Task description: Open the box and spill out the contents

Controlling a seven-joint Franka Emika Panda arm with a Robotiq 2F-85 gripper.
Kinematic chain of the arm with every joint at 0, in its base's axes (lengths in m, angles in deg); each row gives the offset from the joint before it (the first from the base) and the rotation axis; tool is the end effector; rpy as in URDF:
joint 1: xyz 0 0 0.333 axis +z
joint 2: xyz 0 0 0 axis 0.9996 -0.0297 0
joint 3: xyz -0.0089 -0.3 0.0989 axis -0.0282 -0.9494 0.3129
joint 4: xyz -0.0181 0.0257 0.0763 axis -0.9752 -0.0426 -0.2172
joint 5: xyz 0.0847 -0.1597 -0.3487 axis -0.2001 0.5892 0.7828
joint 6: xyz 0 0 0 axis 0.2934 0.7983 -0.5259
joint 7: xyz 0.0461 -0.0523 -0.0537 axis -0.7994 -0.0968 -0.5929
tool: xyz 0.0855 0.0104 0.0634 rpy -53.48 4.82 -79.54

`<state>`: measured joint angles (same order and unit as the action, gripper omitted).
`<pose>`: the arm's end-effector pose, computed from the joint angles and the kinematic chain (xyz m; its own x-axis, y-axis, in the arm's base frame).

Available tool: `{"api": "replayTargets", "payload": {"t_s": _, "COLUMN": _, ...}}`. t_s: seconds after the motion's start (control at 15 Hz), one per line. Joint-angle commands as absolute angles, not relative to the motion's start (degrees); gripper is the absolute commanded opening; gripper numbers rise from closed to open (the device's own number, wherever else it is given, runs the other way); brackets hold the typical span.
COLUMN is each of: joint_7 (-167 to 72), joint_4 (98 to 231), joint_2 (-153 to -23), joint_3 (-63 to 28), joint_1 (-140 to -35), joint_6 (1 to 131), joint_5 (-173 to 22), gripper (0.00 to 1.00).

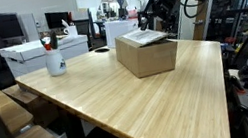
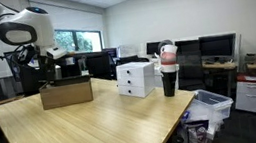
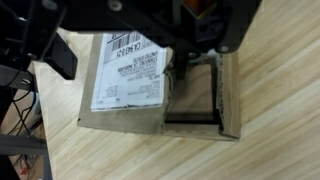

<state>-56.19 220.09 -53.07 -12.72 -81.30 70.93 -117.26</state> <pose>0.4283 0.0574 0.3899 0.8401 -0.5390 -0.0611 -0.4970 -0.7199 -0.4845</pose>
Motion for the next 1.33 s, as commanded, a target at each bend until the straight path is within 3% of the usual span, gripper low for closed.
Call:
{"api": "replayTargets", "payload": {"t_s": 0.0, "joint_7": -52.9, "joint_4": 220.0, "joint_2": -53.6, "joint_3": -12.9, "joint_1": -81.6, "joint_6": 71.7, "joint_5": -119.9, "gripper": 1.00}}
{"api": "replayTargets", "payload": {"t_s": 0.67, "joint_7": -50.1, "joint_4": 219.4, "joint_2": -55.2, "joint_3": -12.3, "joint_1": -81.2, "joint_6": 70.9, "joint_5": -121.8, "gripper": 1.00}}
{"api": "replayTargets", "payload": {"t_s": 0.73, "joint_7": -49.9, "joint_4": 219.4, "joint_2": -55.2, "joint_3": -12.3, "joint_1": -81.2, "joint_6": 70.8, "joint_5": -121.6, "gripper": 0.76}}
{"api": "replayTargets", "payload": {"t_s": 0.8, "joint_7": -49.7, "joint_4": 219.3, "joint_2": -55.1, "joint_3": -12.3, "joint_1": -81.3, "joint_6": 70.5, "joint_5": -121.4, "gripper": 0.75}}
{"api": "replayTargets", "payload": {"t_s": 1.27, "joint_7": -50.3, "joint_4": 219.4, "joint_2": -54.7, "joint_3": -12.2, "joint_1": -82.0, "joint_6": 70.7, "joint_5": -120.1, "gripper": 0.29}}
